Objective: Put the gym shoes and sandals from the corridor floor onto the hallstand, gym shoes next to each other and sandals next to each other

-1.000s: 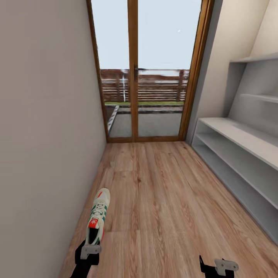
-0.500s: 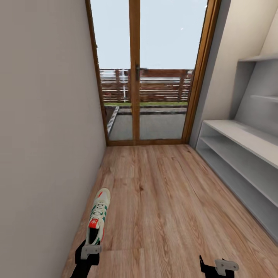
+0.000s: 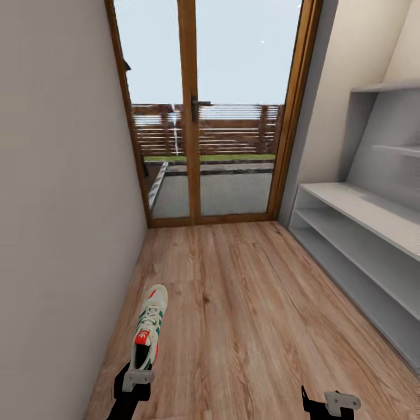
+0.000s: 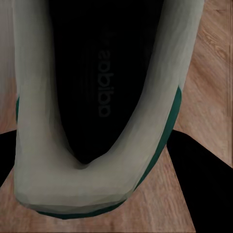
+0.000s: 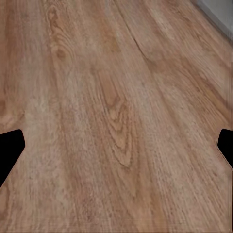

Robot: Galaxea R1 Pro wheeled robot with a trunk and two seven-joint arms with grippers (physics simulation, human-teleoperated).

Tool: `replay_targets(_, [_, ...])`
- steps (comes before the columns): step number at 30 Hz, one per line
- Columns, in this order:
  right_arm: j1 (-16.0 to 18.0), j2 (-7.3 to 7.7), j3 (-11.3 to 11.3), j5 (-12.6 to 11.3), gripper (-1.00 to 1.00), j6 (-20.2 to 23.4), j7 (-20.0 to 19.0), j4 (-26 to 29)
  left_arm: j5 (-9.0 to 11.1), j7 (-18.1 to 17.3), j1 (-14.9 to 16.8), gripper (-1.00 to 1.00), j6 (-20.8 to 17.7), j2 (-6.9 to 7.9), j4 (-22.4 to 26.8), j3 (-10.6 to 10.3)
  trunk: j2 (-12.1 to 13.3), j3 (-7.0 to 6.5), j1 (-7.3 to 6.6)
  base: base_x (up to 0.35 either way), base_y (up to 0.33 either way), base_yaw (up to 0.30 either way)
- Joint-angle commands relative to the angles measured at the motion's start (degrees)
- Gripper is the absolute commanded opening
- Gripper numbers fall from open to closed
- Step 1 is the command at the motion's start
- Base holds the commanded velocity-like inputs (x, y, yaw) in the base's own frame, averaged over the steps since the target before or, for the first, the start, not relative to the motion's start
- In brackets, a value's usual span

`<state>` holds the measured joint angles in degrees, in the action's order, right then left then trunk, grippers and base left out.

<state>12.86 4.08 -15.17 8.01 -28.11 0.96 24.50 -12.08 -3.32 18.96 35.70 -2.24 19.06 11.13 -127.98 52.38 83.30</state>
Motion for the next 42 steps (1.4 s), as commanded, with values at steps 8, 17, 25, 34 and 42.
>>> replay_targets(8, [0.06,-0.04,-0.3,0.6,1.0,-0.19,0.1,-0.07,-0.31,-0.27,0.02,-1.0,0.15,-0.04,0.02,0.48,-0.02,0.05,0.02,0.337,0.0,-0.266])
replay_targets(17, [0.06,-0.04,-0.3,0.61,1.0,-0.19,0.1,-0.07,-0.27,-0.13,0.02,-1.0,0.15,-0.04,0.02,0.47,-0.02,0.05,0.02,0.318,0.0,-0.266])
replay_targets(25, [0.06,-0.04,-0.3,0.61,1.0,-0.19,0.1,-0.07,-0.23,-0.11,-0.05,-1.0,0.24,-0.04,0.02,0.47,-0.02,0.05,0.02,0.081,0.0,-0.266])
replay_targets(34, [0.06,-0.04,-0.3,0.6,1.0,-0.19,0.1,-0.07,-0.22,-0.06,-0.19,-1.0,0.24,0.03,0.02,0.47,-0.02,0.05,0.02,0.004,0.0,-0.266])
replay_targets(42, [0.06,-0.04,-0.35,0.59,1.0,-0.19,0.1,-0.07,-0.22,-0.02,-0.5,-1.0,0.34,0.04,-0.05,0.47,-0.02,0.05,0.02,0.0,0.0,-0.266])
